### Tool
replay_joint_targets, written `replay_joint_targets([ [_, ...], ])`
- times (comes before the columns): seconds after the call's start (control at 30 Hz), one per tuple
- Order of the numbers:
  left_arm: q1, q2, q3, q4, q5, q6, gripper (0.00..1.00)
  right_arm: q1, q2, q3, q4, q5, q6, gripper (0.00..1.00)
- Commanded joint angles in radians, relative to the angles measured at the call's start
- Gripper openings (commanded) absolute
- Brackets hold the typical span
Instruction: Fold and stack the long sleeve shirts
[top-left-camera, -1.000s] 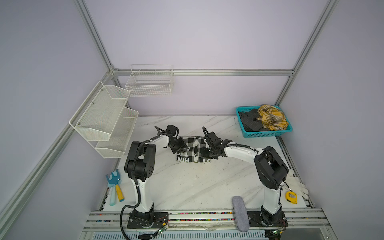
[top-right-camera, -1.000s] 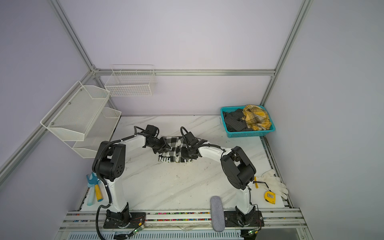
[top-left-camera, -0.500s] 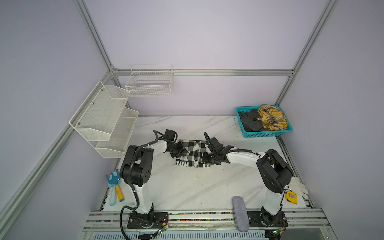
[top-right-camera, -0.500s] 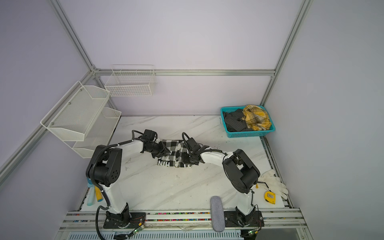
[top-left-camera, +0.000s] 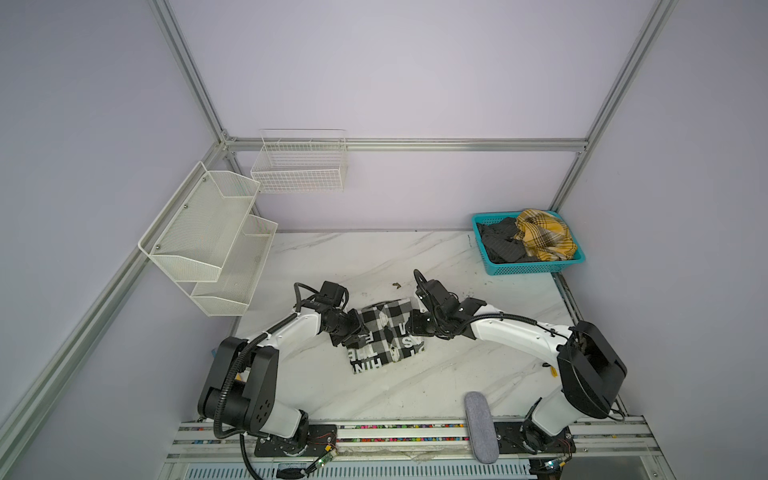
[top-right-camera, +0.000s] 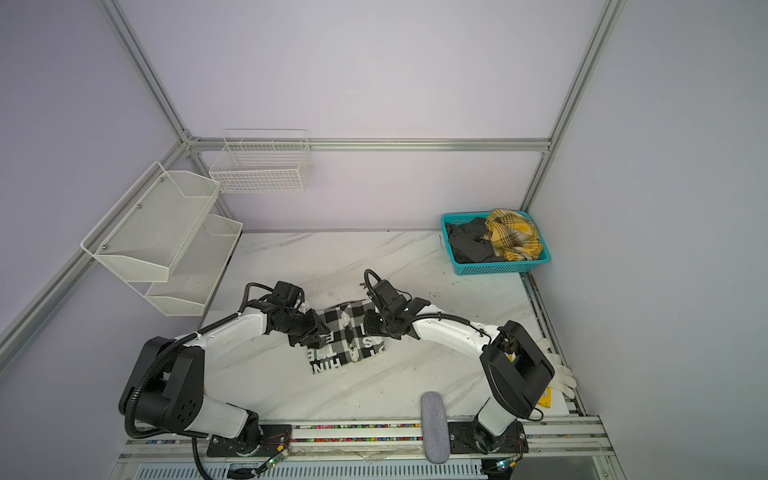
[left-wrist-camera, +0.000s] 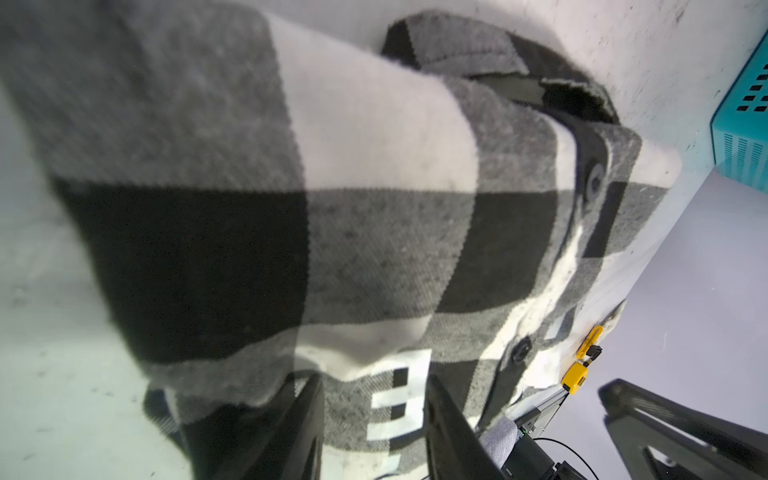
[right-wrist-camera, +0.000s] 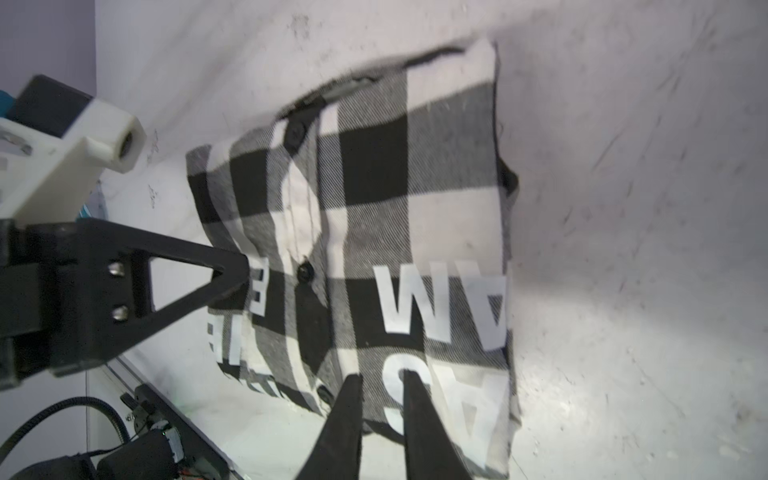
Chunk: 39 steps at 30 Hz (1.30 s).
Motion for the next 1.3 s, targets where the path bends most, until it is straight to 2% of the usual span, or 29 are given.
replay_joint_targets([
  [0.0,0.000,0.032,0.154,0.001,-0.019,0.001,0.40,-0.004,0.096,0.099,-0.027,0.065,-0.028,0.22],
  [0.23,0.003,0.128,0.187,0.092,-0.045,-0.020,0.39,-0.020,0.311,0.284,-0.031,0.089,-0.100,0.21],
  [0.37,0.021,0.172,0.155,0.096,-0.120,-0.015,0.38,-0.020,0.392,0.352,-0.037,0.080,-0.131,0.21],
  [0.5,0.063,0.201,0.073,0.103,-0.150,-0.016,0.38,-0.020,0.453,0.369,-0.048,0.057,-0.141,0.21],
  [0.67,0.100,0.209,-0.006,0.121,-0.144,-0.003,0.37,-0.020,0.498,0.301,-0.045,0.038,-0.131,0.18],
  [0.87,0.091,0.260,0.020,0.145,-0.068,0.019,0.36,-0.016,0.402,0.163,-0.014,0.038,-0.052,0.16],
  [1.1,0.016,0.314,0.137,0.123,-0.013,0.026,0.34,-0.007,0.219,0.028,-0.031,0.101,0.029,0.16],
  [1.2,-0.002,0.262,0.145,0.119,-0.010,-0.001,0.35,-0.007,0.182,0.026,-0.062,0.139,0.037,0.17],
  [1.27,-0.003,0.208,0.155,0.097,-0.020,-0.009,0.40,-0.007,0.184,0.040,-0.078,0.157,0.039,0.17],
])
